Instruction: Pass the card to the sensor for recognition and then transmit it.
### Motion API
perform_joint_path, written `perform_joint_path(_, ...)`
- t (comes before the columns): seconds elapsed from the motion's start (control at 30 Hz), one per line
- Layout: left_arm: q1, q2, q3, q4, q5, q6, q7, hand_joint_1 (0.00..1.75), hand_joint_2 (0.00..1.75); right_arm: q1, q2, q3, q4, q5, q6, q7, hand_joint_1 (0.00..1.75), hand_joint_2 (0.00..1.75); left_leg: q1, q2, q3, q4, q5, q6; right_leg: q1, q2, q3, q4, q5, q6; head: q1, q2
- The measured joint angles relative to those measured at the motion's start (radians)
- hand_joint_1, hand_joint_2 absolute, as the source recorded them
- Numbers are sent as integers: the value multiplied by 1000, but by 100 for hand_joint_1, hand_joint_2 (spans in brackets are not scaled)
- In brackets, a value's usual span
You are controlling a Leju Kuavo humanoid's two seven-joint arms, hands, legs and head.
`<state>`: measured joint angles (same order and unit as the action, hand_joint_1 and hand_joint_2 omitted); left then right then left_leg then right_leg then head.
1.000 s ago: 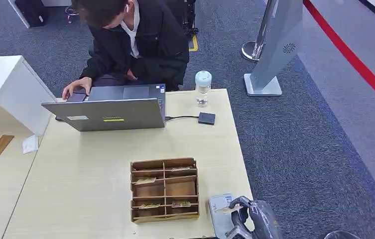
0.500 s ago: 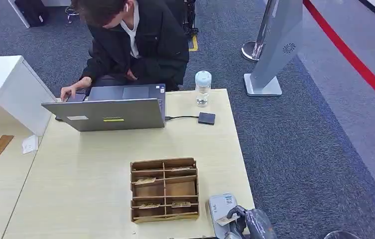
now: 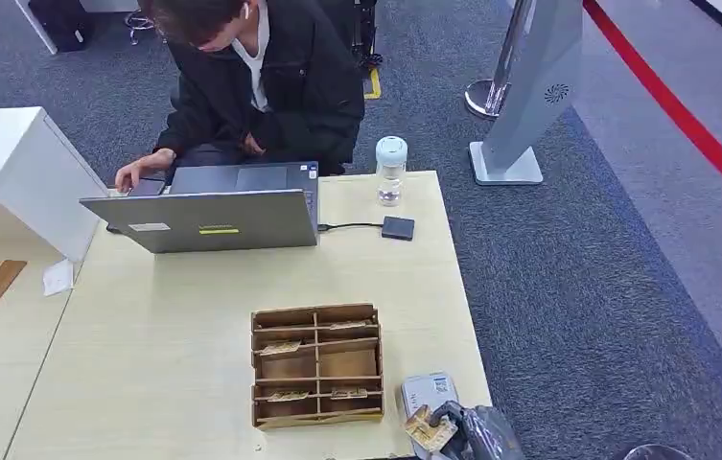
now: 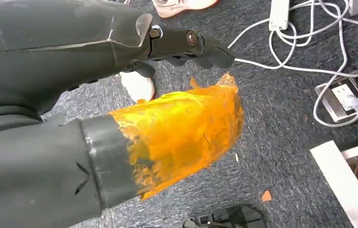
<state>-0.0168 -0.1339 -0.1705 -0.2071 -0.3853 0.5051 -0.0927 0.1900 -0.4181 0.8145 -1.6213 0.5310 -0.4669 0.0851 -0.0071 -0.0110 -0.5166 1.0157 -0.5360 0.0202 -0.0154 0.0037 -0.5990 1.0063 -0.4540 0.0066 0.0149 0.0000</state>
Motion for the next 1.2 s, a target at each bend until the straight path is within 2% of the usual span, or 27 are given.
perform_joint_path(0.5,0,0,7,0,-4,0,1,0,0,-21,-20,28,27,16,-5,48,175,175,0,0,0,0,0,0,0,0,0,0,0,0,0,0)
perform_joint_path(1.2,0,-2,16,0,-10,0,1,0,0,-32,-28,37,40,25,-2,65,175,175,0,0,0,0,0,0,0,0,0,0,0,0,0,0)
